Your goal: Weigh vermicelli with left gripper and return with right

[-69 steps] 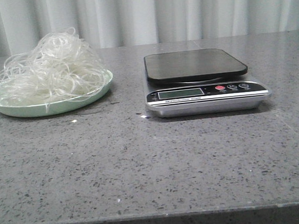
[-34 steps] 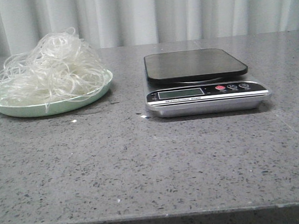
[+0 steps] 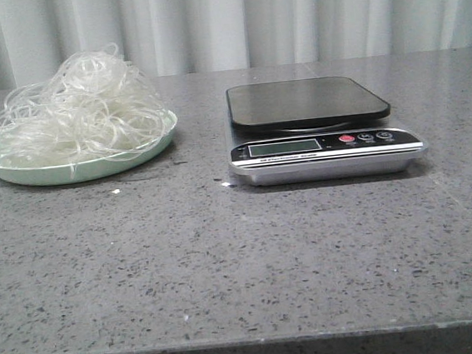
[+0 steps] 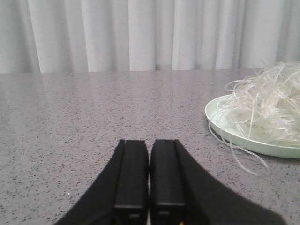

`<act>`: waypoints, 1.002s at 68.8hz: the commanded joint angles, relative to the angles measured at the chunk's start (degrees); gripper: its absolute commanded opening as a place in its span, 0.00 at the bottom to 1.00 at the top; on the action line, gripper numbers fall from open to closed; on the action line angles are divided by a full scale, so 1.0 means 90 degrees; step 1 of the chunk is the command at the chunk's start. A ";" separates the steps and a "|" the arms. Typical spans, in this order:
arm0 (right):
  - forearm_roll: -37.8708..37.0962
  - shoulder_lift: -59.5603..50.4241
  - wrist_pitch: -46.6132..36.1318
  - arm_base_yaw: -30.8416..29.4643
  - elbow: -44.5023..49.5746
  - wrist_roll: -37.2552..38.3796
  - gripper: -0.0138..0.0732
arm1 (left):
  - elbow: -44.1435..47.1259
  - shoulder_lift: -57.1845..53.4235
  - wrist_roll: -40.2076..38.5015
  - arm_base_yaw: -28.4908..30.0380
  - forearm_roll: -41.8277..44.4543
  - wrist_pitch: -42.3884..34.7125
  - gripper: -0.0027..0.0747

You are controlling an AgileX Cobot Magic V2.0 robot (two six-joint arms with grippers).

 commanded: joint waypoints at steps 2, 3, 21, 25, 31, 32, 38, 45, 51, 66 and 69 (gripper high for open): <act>-0.0013 0.0042 -0.0487 -0.0042 -0.0155 0.0001 0.33 | 0.0048 -0.0002 -0.0068 0.0016 -0.0059 -0.0537 0.21; -0.0013 0.0042 -0.0487 -0.0042 -0.0155 0.0001 0.33 | 0.0048 -0.0002 -0.0068 0.0016 -0.0059 -0.0537 0.21; -0.0013 0.0042 -0.0487 -0.0042 -0.0155 0.0001 0.33 | 0.0048 -0.0002 -0.0068 0.0016 -0.0059 -0.0537 0.21; -0.0013 0.0042 -0.0487 -0.0042 -0.0155 0.0001 0.33 | 0.0048 -0.0002 -0.0068 0.0016 -0.0059 -0.0537 0.21; -0.0013 0.0042 -0.0487 -0.0042 -0.0155 0.0001 0.33 | 0.0048 -0.0002 -0.0068 0.0016 -0.0059 -0.0537 0.21; -0.0013 0.0042 -0.0487 -0.0042 -0.0155 0.0001 0.33 | 0.0048 -0.0002 -0.0068 0.0016 -0.0059 -0.0537 0.21; -0.0013 0.0042 -0.0487 -0.0042 -0.0155 0.0001 0.33 | 0.0048 -0.0002 -0.0068 0.0016 -0.0059 -0.0537 0.21; -0.0013 0.0042 -0.0487 -0.0042 -0.0155 0.0001 0.33 | 0.0048 -0.0002 -0.0068 0.0016 -0.0059 -0.0537 0.21; -0.0013 0.0042 -0.0487 -0.0042 -0.0155 0.0001 0.33 | 0.0048 -0.0002 -0.0068 0.0016 -0.0059 -0.0537 0.21; -0.0235 0.0042 -0.0521 -0.0042 -0.0146 0.0001 0.33 | 0.0048 -0.0002 -0.0068 0.0016 -0.0059 -0.0537 0.21; -0.0324 0.0042 -0.0542 -0.0042 -0.0095 0.0001 0.33 | 0.0048 -0.0002 -0.0068 0.0016 -0.0059 -0.0537 0.21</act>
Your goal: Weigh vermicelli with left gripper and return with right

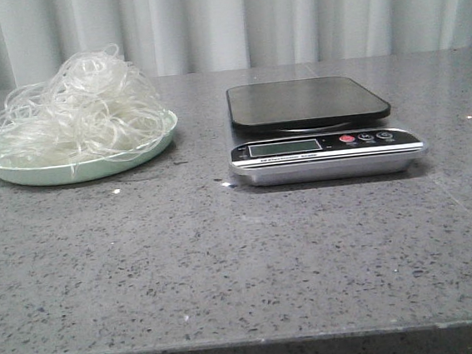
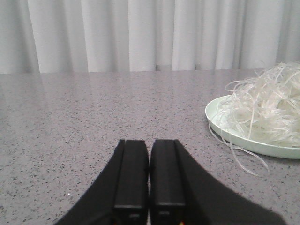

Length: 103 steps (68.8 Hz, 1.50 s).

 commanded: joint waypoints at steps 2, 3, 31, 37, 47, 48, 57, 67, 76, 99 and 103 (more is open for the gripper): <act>-0.0263 0.0042 -0.0586 -0.0042 -0.0036 0.0001 0.33 | 0.0048 -0.0002 -0.0068 0.0016 -0.0059 -0.0532 0.21; -0.0278 0.0042 -0.0628 -0.0042 0.0008 0.0017 0.33 | 0.0048 -0.0002 -0.0068 0.0016 -0.0059 -0.0532 0.21; -0.0837 -0.0798 -0.1439 -0.0036 0.1496 0.1199 0.33 | 0.0048 -0.0002 -0.0068 0.0016 -0.0059 -0.0532 0.21; -0.0837 -0.1234 -0.1452 -0.0036 0.1808 0.1199 0.33 | 0.0048 -0.0002 -0.0068 0.0016 -0.0059 -0.0532 0.21; -0.0837 -0.2006 -0.1527 -0.0036 0.2331 0.1199 0.33 | 0.0048 -0.0002 -0.0068 0.0016 -0.0059 -0.0532 0.21; -0.0837 -0.2006 -0.1527 -0.0036 0.2331 0.1199 0.33 | 0.0048 -0.0002 -0.0068 0.0016 -0.0059 -0.0532 0.21; -0.0837 -0.1961 -0.1345 -0.0036 0.2350 0.1199 0.33 | 0.0048 -0.0002 -0.0068 0.0016 -0.0059 -0.0483 0.21; -0.0831 -0.1966 -0.1339 -0.0036 0.2350 0.1199 0.33 | 0.0048 -0.0002 -0.0068 0.0016 -0.0059 -0.0483 0.21; -0.0831 -0.1966 -0.1339 -0.0036 0.2350 0.1199 0.33 | 0.0048 -0.0002 -0.0068 0.0016 -0.0059 -0.0483 0.21; -0.0831 -0.1966 -0.1339 -0.0036 0.2350 0.1199 0.33 | 0.0048 -0.0002 -0.0068 0.0016 -0.0059 -0.0483 0.21; -0.0831 -0.1966 -0.1339 -0.0036 0.2350 0.1199 0.33 | 0.0048 -0.0002 -0.0068 0.0016 -0.0059 -0.0483 0.21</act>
